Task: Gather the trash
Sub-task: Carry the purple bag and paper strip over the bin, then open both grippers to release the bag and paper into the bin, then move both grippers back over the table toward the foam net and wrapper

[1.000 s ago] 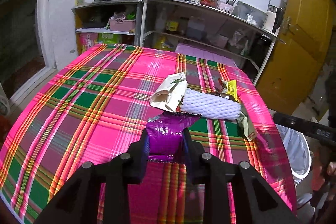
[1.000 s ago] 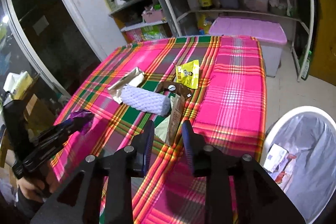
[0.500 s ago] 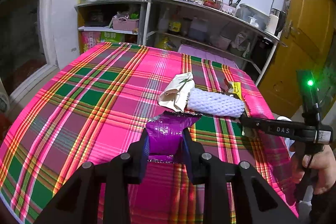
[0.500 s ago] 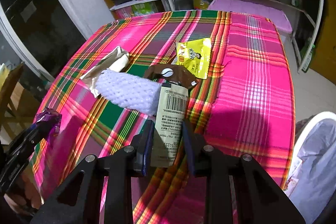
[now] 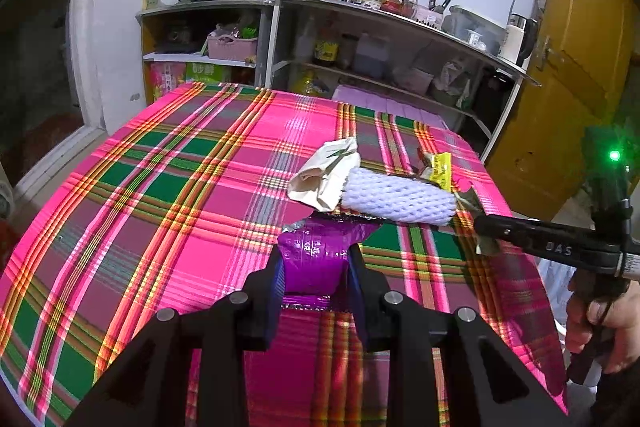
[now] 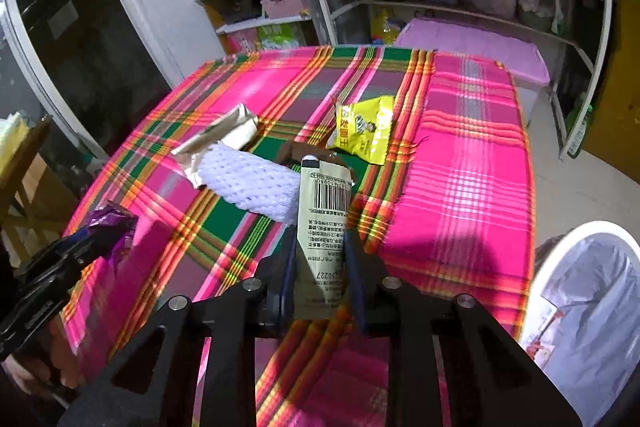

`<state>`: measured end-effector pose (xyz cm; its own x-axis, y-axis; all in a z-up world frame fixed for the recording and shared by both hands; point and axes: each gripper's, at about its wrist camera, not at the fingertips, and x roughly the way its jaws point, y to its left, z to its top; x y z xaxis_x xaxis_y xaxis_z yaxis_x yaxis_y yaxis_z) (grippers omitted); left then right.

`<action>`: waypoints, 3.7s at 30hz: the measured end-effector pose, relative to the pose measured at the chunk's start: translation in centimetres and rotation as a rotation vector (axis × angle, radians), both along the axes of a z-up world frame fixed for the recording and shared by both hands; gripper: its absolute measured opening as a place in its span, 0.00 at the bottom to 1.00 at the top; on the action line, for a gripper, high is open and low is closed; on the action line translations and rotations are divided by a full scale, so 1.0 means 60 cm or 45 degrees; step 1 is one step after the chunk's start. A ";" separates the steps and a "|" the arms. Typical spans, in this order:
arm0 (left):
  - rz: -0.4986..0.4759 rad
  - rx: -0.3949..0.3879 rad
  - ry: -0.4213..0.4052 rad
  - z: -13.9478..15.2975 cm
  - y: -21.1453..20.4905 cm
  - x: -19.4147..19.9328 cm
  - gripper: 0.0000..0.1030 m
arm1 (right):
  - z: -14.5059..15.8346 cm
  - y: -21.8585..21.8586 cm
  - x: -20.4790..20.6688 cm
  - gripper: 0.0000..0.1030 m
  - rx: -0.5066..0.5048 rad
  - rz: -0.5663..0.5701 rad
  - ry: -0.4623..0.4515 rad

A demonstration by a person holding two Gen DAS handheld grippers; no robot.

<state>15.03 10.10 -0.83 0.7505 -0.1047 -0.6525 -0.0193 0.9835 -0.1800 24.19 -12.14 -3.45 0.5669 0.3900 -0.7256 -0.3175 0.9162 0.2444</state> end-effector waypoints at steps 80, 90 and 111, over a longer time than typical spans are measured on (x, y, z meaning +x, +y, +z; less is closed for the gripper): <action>-0.718 -0.111 0.037 0.005 -0.449 0.033 0.40 | 0.024 -0.365 -0.240 0.31 0.117 -0.445 -0.135; -0.558 -0.082 -0.066 0.052 -0.338 -0.027 0.40 | 0.070 -0.292 -0.249 0.31 0.088 -0.316 -0.267; -0.209 0.010 -0.129 0.075 -0.149 -0.047 0.40 | 0.111 -0.200 -0.172 0.31 0.013 -0.107 -0.350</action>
